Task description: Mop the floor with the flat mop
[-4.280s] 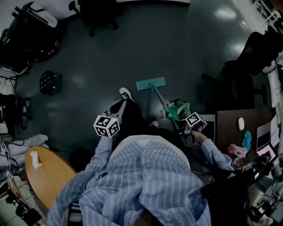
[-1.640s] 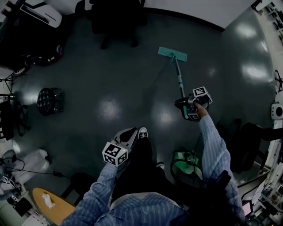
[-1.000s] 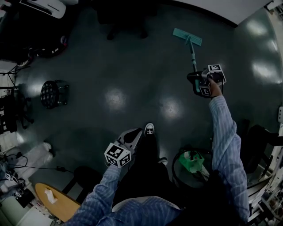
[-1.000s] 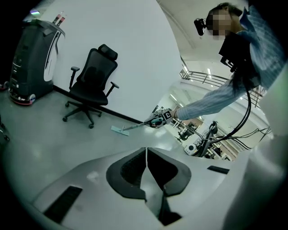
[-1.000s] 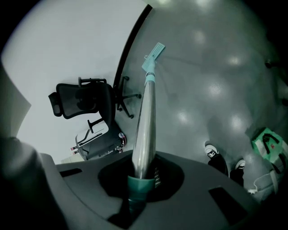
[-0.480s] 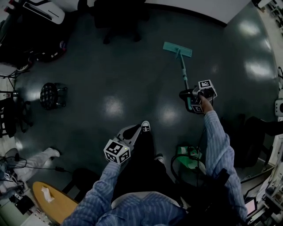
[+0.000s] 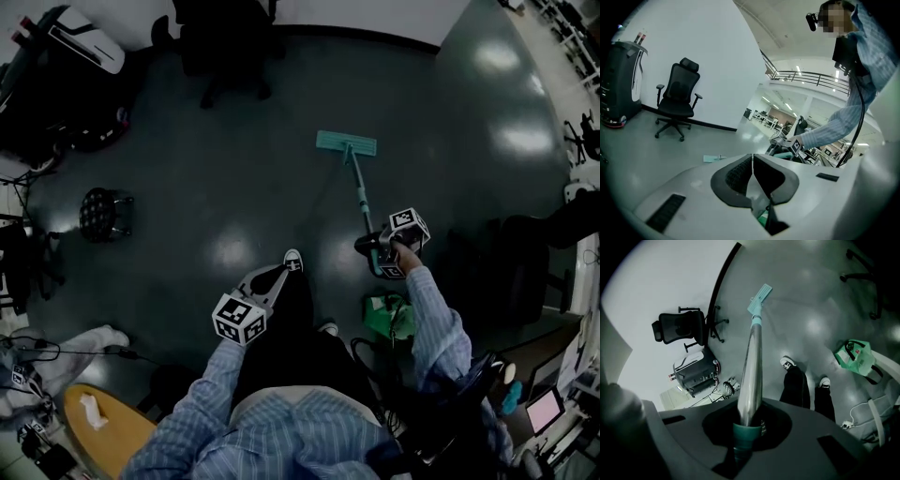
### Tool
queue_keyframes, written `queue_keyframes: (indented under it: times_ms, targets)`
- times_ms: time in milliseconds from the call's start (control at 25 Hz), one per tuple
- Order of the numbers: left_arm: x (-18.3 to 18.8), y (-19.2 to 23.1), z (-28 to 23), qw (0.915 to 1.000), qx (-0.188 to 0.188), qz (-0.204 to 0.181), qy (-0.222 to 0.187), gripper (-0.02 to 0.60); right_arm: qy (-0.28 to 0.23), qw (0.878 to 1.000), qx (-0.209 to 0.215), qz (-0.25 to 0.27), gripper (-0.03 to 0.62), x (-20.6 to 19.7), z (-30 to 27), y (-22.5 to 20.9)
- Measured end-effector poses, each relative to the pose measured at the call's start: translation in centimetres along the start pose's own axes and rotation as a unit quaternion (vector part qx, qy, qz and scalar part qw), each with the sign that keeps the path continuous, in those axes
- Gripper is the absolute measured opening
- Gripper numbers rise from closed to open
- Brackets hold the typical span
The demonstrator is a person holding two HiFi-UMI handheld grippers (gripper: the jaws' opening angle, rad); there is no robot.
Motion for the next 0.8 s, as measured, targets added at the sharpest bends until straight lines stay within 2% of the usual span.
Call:
queue_keyframes:
  times_ms: [200,400,600,800]
  targets:
    - [-1.3,-3.9,1.8,0.9997,0.001,-0.023,-0.004,0.009,0.019,1.000,-0.013,0.007,0.025,-7.8,-0.4,-7.0]
    - [-3.1,-7.1,3.7,0.9992,0.001,-0.039,-0.007,0.009,0.027,1.000,0.000,0.001,0.025,-15.5,-0.3,-13.0]
    - [-5.0,-11.0,5.5,0.9993,0.002,-0.034,-0.017,0.009,0.033,0.999,0.015,-0.019,0.025,-23.3,0.7,-18.1]
    - [-8.2,-15.2,5.8,0.9994,0.002,-0.029,-0.020,0.009,0.034,0.998,0.048,-0.029,0.025,-28.5,0.7,-24.2]
Point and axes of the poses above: the fingertips, and each gripper's own axes: z backward along the fingers, y to its left, x out of its top, the point moved 8 cm from there along z, backward along the fingers, and after that the axes turned 8 degrees about -x, right-handed, at the moved point
